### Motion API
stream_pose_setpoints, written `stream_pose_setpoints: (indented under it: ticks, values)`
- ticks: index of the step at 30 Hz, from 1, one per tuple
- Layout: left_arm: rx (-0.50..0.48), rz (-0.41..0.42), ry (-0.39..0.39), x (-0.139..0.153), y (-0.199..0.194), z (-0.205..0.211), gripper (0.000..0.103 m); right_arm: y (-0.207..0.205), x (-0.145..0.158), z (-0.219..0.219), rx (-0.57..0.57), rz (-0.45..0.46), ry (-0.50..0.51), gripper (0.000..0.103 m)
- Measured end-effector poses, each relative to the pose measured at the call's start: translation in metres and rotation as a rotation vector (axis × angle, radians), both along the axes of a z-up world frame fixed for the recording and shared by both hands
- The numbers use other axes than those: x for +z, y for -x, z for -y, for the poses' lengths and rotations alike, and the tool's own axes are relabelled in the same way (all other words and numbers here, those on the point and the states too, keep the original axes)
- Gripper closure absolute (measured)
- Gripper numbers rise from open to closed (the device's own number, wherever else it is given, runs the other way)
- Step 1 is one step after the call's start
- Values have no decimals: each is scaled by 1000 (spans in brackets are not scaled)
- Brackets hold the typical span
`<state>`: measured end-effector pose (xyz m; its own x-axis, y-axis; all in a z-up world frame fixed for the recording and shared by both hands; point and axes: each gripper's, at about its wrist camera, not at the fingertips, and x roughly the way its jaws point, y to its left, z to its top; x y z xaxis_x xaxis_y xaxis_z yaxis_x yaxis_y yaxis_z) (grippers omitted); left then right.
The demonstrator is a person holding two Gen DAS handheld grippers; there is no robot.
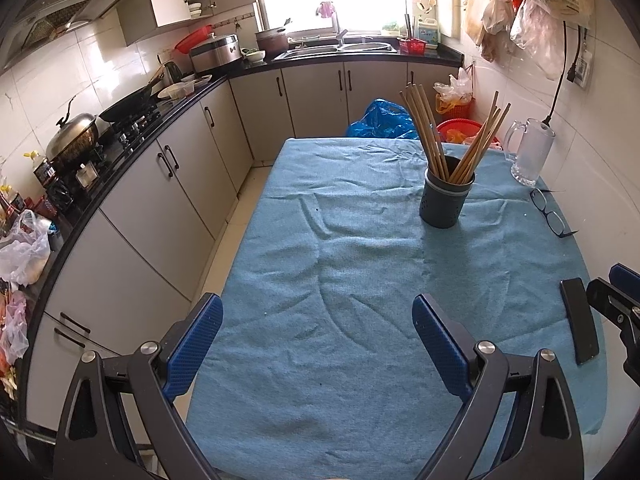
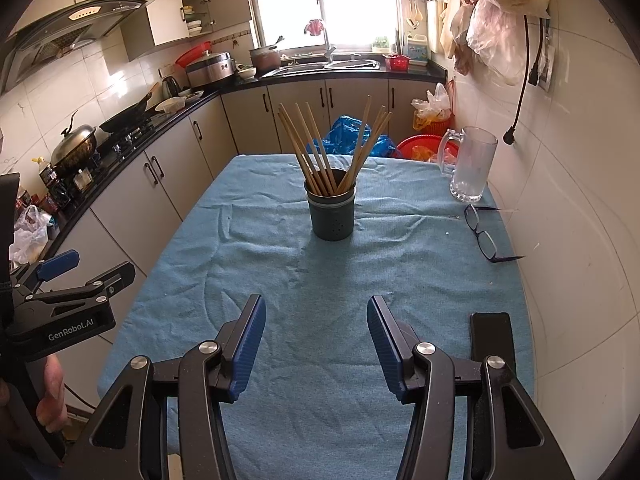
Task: Organize utensils
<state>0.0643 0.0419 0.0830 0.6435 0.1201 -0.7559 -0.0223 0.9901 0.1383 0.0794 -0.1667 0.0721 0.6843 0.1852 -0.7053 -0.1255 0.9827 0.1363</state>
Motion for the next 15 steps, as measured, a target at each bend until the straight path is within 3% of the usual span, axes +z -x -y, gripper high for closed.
stream_pose_setpoints:
  ticks: [15]
  values:
    - [3, -12, 16, -2, 0, -1, 8, 1, -3, 1, 0, -3, 0, 46]
